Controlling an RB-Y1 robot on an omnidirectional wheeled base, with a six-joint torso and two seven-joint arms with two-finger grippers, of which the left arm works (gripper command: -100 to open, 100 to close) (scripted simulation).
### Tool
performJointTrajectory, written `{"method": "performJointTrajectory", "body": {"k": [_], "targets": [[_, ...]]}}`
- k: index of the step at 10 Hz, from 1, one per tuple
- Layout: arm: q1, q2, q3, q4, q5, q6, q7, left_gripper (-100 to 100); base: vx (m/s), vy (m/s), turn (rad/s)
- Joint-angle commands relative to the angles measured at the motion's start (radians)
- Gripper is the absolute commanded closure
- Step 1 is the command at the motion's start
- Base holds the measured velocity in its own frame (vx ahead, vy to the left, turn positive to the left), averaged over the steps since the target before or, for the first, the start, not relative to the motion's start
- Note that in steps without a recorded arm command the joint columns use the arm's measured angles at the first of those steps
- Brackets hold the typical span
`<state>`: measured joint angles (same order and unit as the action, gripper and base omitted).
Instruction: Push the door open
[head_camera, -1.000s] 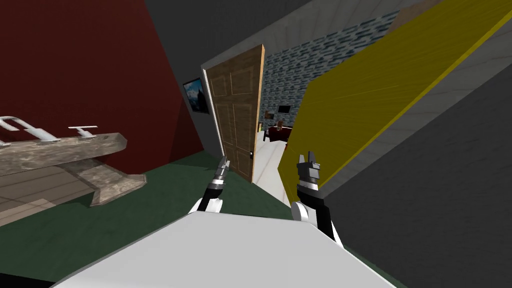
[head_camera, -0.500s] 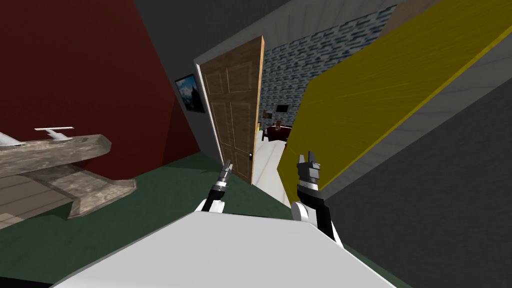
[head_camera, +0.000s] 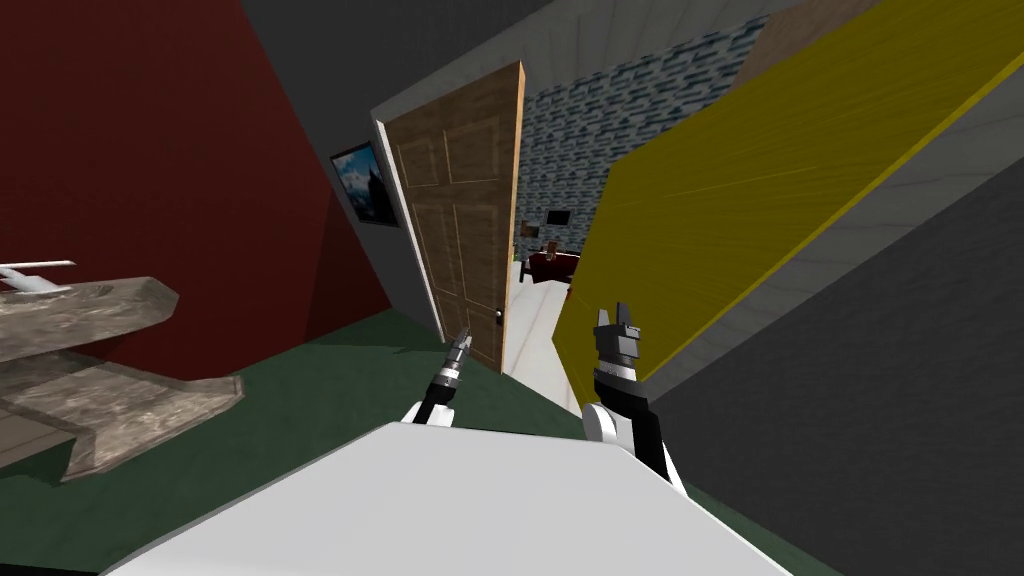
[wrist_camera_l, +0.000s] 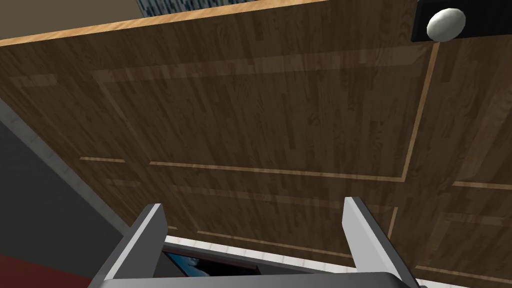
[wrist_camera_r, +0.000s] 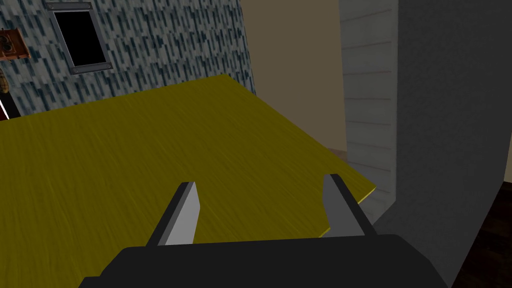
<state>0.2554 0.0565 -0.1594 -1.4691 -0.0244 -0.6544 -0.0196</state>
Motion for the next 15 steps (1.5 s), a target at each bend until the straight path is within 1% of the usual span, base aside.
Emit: {"method": "performJointTrajectory", "body": {"k": [1,2,3,7,10,15], "targets": [[-0.016,0.004,-0.009,0.048,0.000,-0.003,0.007,-100,0.092,0.053,-0.103],[-0.025,0.004,-0.016,0.077,0.000,-0.008,0.010,-100,0.082,0.066,-0.081],[-0.025,0.004,-0.016,0.080,0.000,-0.008,0.010,-100,0.056,0.043,-0.023],[-0.061,0.001,-0.040,0.201,-0.002,-0.026,0.020,-100,0.072,0.041,-0.072],[-0.086,-0.002,-0.057,0.283,-0.003,-0.039,0.028,-100,0.096,0.055,-0.077],[-0.121,-0.011,-0.081,0.402,-0.004,-0.056,0.038,-100,0.080,0.058,-0.063]]}}
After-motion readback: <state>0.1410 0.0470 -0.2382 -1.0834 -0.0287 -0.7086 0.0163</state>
